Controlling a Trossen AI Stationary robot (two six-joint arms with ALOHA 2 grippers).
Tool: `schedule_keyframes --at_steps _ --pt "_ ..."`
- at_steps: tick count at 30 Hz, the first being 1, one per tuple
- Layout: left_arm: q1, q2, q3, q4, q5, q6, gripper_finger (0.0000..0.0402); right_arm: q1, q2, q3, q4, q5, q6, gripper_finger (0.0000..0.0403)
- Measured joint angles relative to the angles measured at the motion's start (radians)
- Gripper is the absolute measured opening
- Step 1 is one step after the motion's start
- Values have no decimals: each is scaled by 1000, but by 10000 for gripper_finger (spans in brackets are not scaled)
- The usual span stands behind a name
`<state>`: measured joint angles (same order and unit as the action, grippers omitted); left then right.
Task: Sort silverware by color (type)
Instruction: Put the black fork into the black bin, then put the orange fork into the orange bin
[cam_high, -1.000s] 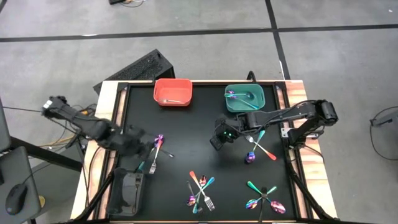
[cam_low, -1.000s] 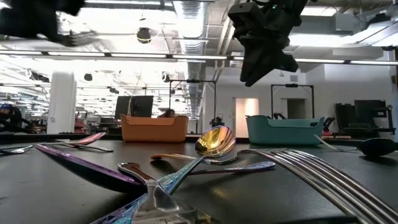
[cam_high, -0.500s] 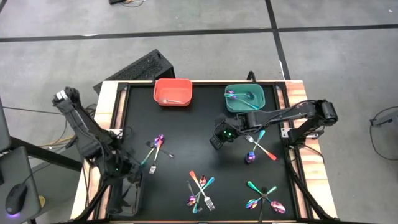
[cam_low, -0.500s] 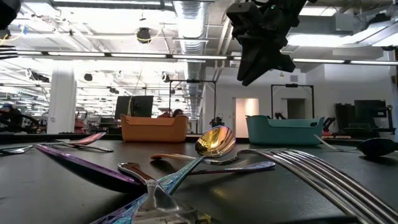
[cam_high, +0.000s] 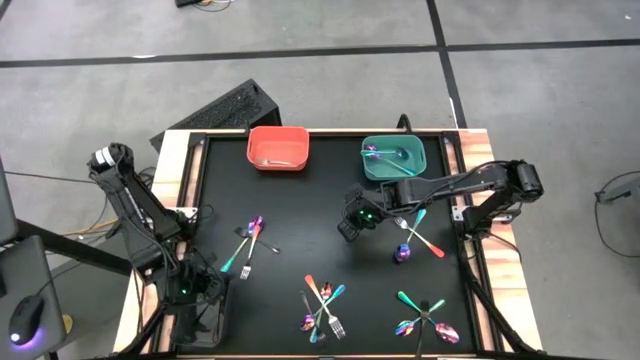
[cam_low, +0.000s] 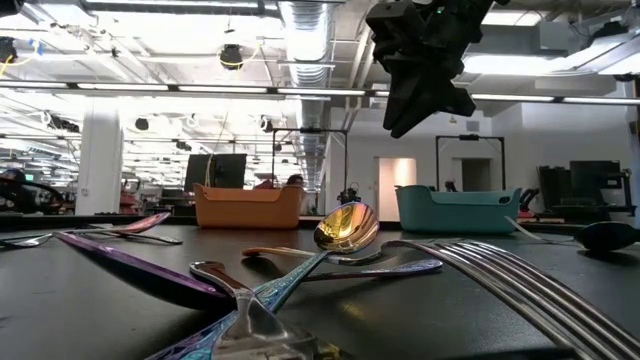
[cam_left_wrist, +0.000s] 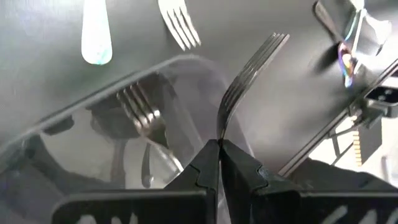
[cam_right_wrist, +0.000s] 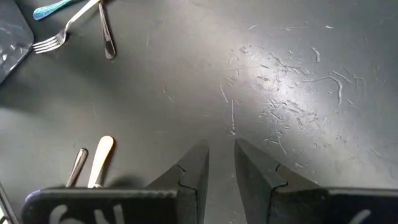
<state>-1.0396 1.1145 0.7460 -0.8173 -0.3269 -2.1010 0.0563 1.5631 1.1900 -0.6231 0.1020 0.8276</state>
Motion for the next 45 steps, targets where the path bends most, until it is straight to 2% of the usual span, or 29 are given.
schedule_keyframes --at_steps 3,6,10,15,18,23,28,31,37,45 --pt "-1 3 0 -7 -19 -7 3 0 0 0 0 0 8 95" --pt "14 2 0 -2 17 -34 18 0 0 0 1 0 9 95" --pt "28 2 0 -3 51 -52 65 0 0 0 1 0 10 95" --pt "32 -14 0 -3 54 -44 133 0 0 0 1 0 21 95" --pt "47 -47 0 -7 50 -19 160 0 0 0 2 -7 35 95" --pt "91 -136 0 -8 -61 59 175 3 0 0 -1 -30 50 95" --pt "156 -233 0 -8 -223 201 174 27 0 0 -5 -31 66 95" --pt "209 -270 0 -5 -265 291 173 46 0 0 -19 -46 73 95" --pt "334 -292 0 13 -229 501 173 74 -14 1 -217 -145 42 95" --pt "540 -269 0 162 -85 831 173 86 -63 1 -532 -137 84 95"
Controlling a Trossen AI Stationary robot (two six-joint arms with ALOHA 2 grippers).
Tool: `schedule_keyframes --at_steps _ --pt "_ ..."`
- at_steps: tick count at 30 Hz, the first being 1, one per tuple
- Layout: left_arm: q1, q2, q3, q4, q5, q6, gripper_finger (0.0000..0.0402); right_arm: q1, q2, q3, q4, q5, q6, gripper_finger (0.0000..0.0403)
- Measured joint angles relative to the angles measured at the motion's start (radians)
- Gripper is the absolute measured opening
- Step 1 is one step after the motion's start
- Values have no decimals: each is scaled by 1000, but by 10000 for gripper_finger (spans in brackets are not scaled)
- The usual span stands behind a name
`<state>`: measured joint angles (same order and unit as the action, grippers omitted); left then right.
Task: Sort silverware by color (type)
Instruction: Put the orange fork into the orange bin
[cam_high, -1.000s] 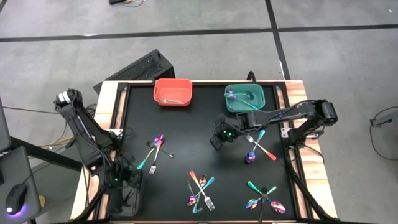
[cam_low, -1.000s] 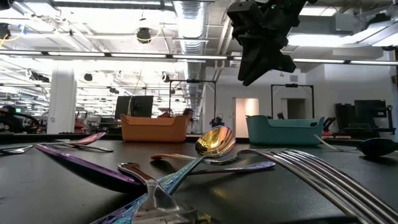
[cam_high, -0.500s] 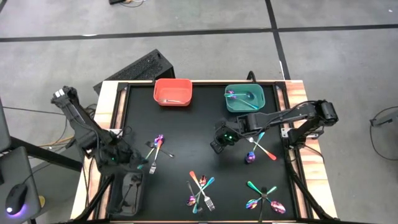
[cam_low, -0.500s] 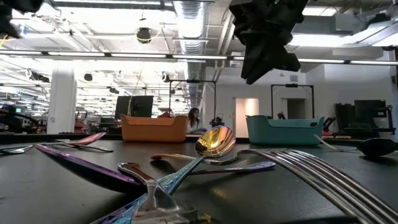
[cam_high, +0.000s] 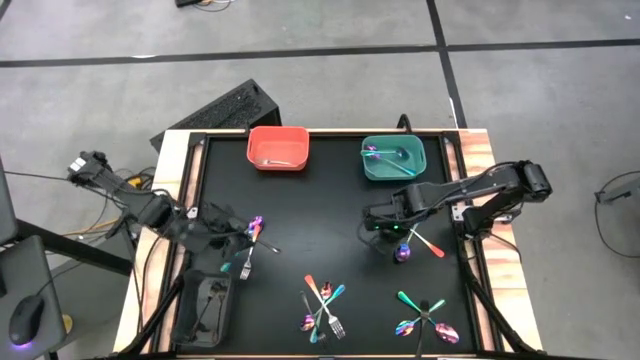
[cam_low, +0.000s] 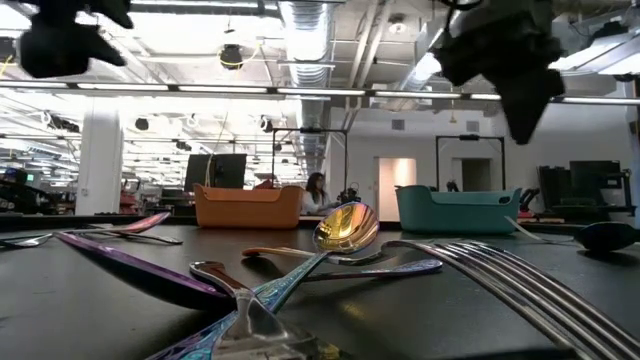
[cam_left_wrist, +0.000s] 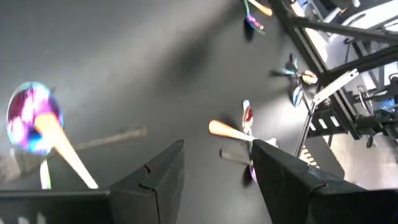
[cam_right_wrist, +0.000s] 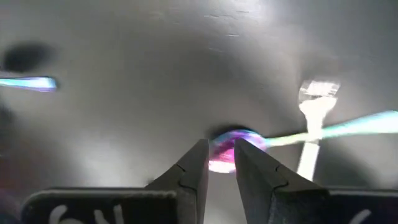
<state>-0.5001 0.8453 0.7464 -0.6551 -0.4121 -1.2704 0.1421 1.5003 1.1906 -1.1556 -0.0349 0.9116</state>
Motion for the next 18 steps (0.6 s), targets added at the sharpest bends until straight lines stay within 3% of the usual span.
schedule_keyframes --at_steps 8,18 --pt "162 57 1 61 143 164 173 57 -102 -14 -101 34 10 114" --pt "276 163 1 131 194 266 173 177 -197 -151 28 34 348 209"
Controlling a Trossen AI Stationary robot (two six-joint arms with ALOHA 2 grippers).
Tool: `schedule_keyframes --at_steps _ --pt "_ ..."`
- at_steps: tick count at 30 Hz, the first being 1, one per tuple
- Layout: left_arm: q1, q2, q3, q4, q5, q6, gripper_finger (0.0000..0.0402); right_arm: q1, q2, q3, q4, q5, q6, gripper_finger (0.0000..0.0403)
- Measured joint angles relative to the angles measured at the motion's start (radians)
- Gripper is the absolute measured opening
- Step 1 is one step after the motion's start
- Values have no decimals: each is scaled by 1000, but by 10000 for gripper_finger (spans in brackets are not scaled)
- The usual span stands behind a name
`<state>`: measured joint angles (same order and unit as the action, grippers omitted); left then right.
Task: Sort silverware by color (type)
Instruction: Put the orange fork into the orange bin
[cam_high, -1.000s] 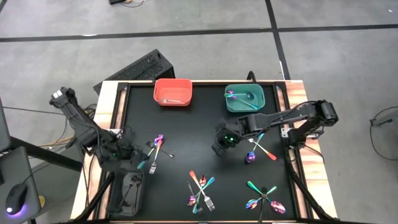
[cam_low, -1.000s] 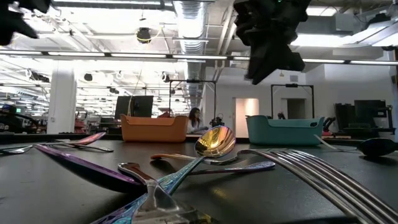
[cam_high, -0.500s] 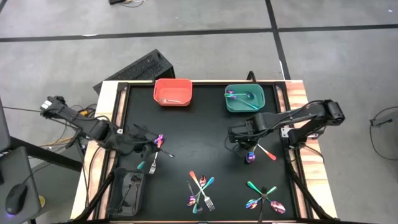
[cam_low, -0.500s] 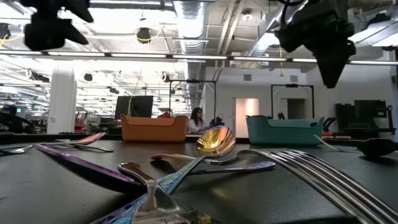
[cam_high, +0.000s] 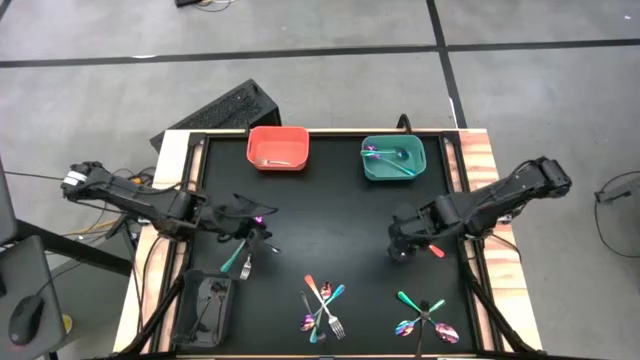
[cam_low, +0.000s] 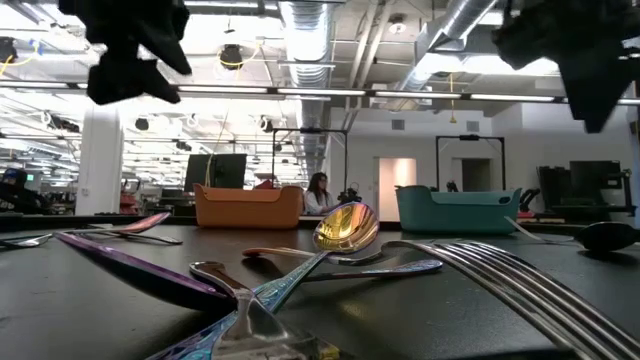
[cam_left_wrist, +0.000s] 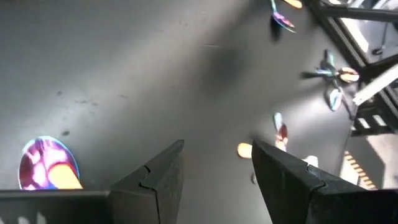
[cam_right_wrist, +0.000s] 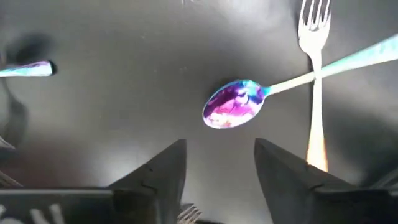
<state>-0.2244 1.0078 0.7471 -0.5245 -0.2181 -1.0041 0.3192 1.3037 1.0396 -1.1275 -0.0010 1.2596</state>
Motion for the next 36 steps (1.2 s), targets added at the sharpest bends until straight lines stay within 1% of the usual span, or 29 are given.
schedule_keyframes --at_steps 2,4,8,11,14,17,19,24,28,30,33,36 --pt "23 28 0 27 14 24 173 24 3 -10 3 0 61 225" --pt "46 57 0 39 51 54 173 44 14 -14 -1 -7 116 233" --pt "89 101 0 86 138 108 173 94 34 -15 -6 -24 212 232" --pt "108 127 0 118 160 127 173 143 49 -15 2 -27 267 227" --pt "119 138 0 149 161 137 173 197 78 -14 48 -31 283 223" --pt "123 139 0 158 155 155 173 249 113 -14 132 -71 281 222" --pt "123 139 0 166 126 187 173 288 136 -14 174 -91 287 222" --pt "124 139 0 199 33 264 173 335 195 -14 231 -110 351 221" --pt "124 139 0 204 -17 289 173 333 228 -14 234 -107 361 221" --pt "124 139 0 202 -26 289 173 308 233 -14 235 -84 322 221" --pt "126 139 0 204 -31 289 173 244 231 -3 235 17 222 221" --pt "146 135 22 180 -15 275 173 155 224 32 233 92 122 221"
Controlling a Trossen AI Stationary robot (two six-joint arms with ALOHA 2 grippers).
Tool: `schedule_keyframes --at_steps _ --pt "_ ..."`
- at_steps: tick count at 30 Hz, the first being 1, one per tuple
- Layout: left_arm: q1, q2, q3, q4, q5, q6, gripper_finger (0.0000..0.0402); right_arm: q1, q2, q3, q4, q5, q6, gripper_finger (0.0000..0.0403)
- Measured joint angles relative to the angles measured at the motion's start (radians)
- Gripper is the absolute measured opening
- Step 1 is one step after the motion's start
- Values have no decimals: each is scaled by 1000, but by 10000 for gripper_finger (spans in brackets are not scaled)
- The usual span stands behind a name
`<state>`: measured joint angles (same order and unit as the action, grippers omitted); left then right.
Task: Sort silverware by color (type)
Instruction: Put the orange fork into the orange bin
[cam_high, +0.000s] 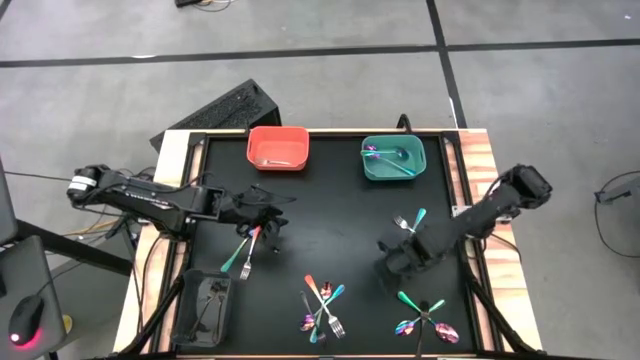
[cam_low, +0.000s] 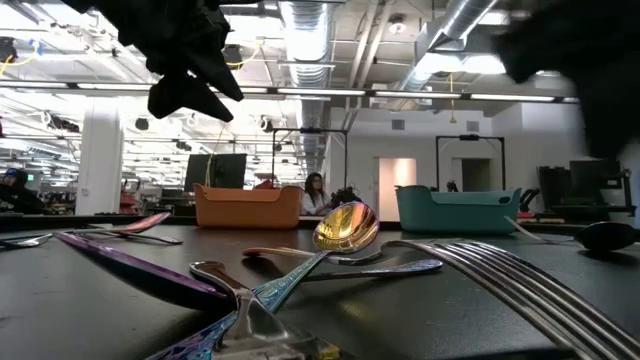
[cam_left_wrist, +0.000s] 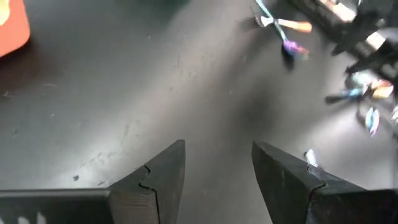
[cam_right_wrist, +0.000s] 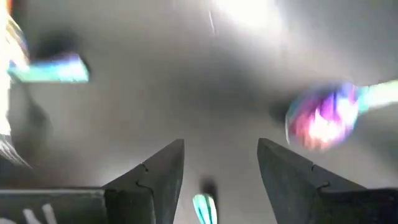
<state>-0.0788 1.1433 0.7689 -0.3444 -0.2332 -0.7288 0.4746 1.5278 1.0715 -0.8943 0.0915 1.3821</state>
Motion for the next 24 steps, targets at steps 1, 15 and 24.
schedule_keyframes --at_steps 1,15,24 --pt "13 -6 19 -10 5 -26 173 -27 -5 13 0 18 -46 221" --pt "171 -104 198 -43 -59 85 173 -304 -11 26 -176 -19 -595 221" --pt "171 -54 198 -162 -63 -6 173 -413 -18 -155 -181 -70 -675 221"
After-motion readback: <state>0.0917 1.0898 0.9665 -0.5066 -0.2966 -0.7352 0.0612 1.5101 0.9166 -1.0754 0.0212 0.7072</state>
